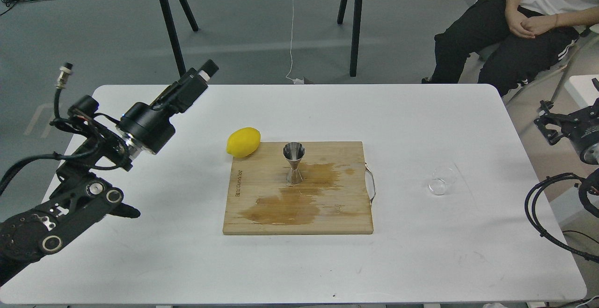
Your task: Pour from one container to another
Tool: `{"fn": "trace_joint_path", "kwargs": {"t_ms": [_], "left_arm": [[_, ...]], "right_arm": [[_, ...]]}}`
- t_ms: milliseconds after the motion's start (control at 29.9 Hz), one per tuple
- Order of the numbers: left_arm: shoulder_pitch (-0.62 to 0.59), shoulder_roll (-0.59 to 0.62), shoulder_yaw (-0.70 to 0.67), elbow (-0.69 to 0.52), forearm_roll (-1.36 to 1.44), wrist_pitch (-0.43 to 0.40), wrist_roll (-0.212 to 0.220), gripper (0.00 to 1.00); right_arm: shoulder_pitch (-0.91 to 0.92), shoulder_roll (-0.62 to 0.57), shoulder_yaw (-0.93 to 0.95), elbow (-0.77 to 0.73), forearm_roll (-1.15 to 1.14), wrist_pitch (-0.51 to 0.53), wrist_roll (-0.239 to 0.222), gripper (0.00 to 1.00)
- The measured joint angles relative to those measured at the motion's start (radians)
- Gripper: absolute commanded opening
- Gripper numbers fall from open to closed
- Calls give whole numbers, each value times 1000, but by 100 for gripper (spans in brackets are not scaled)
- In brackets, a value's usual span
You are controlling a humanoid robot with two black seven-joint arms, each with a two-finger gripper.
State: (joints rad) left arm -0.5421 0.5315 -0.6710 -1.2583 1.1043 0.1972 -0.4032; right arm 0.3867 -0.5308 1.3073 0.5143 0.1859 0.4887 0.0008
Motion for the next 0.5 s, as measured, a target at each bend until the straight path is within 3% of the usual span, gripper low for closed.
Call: {"fn": "trace_joint_path", "kwargs": {"t_ms": [100,234,435,502], "left_arm": [[-5,-14,-69,5,-262,-65,-8,99],[-8,-51,-158,55,-522,-169,-9,99],[-34,-143,-295,291,-823,-397,2,99],[-51,-168,-309,352,-903,-436,12,100]], "right_arm": [[-40,0,2,42,94,0,-30,100],[-199,-15,4,237,242,0,-58,100],[-451,-44,24,519,293,0,-60,100],[-537,-45,35,589,305,0,-60,100]]}}
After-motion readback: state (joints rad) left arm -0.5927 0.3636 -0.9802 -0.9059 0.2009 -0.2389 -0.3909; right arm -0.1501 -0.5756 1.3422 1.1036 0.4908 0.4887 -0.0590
